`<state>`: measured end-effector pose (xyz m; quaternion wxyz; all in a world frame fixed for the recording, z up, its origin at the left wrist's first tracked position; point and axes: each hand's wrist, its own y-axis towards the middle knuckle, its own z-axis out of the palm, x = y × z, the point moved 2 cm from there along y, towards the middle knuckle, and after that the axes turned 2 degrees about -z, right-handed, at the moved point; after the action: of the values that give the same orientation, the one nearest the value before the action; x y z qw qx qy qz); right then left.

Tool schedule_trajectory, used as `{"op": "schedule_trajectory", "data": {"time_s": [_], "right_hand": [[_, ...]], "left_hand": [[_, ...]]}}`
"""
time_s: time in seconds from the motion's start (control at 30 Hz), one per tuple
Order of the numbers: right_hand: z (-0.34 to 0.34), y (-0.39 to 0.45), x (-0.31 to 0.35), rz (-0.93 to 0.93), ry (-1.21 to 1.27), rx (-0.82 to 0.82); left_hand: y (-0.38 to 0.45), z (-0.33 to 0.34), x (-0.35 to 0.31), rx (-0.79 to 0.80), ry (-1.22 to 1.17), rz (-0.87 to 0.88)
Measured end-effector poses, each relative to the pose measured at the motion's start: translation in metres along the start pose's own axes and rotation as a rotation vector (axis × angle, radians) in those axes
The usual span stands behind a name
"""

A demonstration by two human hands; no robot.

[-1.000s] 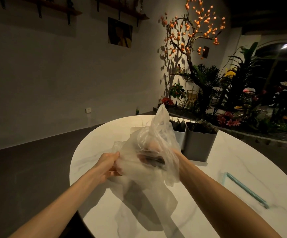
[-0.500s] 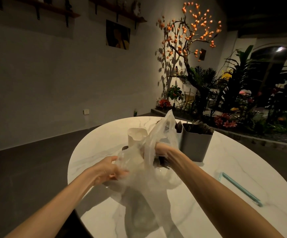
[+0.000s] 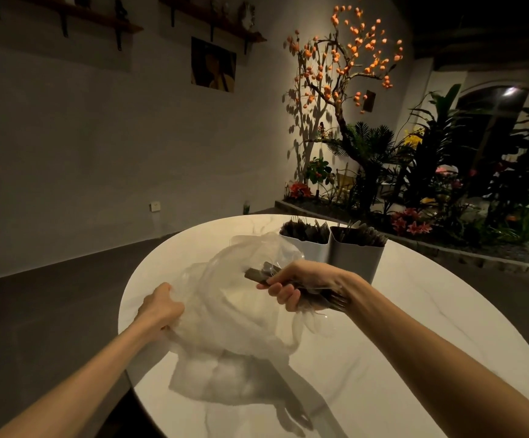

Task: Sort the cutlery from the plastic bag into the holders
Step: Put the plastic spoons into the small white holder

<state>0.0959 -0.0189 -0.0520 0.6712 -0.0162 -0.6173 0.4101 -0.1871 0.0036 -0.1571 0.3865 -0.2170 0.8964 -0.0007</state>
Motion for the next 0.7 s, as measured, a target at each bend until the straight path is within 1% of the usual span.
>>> {"op": "schedule_trajectory", "data": {"time_s": [0.07,0.1,0.13,0.2,0.23,0.27,0.33,0.4,0.47,0.57,0.6,0.7], "right_hand": [[-0.009,-0.012,-0.003,0.007,-0.045,0.022],[-0.013,-0.018,-0.006,0.000,-0.049,0.030],[-0.016,-0.024,-0.009,-0.010,-0.047,0.038],[-0.020,-0.035,-0.015,-0.039,-0.045,0.053],[-0.021,-0.039,-0.018,-0.055,-0.048,0.057],[-0.022,-0.043,-0.022,-0.069,-0.054,0.062],[-0.023,-0.050,-0.029,-0.091,-0.072,0.079],[-0.024,-0.055,-0.032,-0.104,-0.085,0.104],[-0.029,-0.065,-0.033,-0.111,-0.101,0.112],[-0.043,-0.081,-0.035,-0.103,-0.164,0.040],[-0.050,-0.087,-0.036,-0.099,-0.171,0.007],[-0.070,-0.102,-0.041,-0.100,-0.168,-0.088]], "left_hand": [[0.001,-0.004,-0.005,-0.026,0.145,0.037],[0.000,-0.005,-0.012,-0.064,0.152,0.081],[-0.005,-0.008,-0.022,-0.118,0.099,0.162],[-0.020,-0.013,-0.049,-0.221,-0.122,0.413],[-0.028,-0.012,-0.065,-0.213,-0.246,0.537],[-0.038,-0.011,-0.081,-0.142,-0.343,0.629],[-0.059,0.005,-0.108,0.124,-0.437,0.732],[-0.073,0.030,-0.122,0.364,-0.385,0.772],[-0.076,0.057,-0.120,0.502,-0.283,0.773],[-0.066,0.082,-0.095,0.577,-0.163,0.703],[-0.065,0.084,-0.086,0.573,-0.089,0.674],[-0.054,0.088,-0.058,0.523,0.170,0.674]]}}
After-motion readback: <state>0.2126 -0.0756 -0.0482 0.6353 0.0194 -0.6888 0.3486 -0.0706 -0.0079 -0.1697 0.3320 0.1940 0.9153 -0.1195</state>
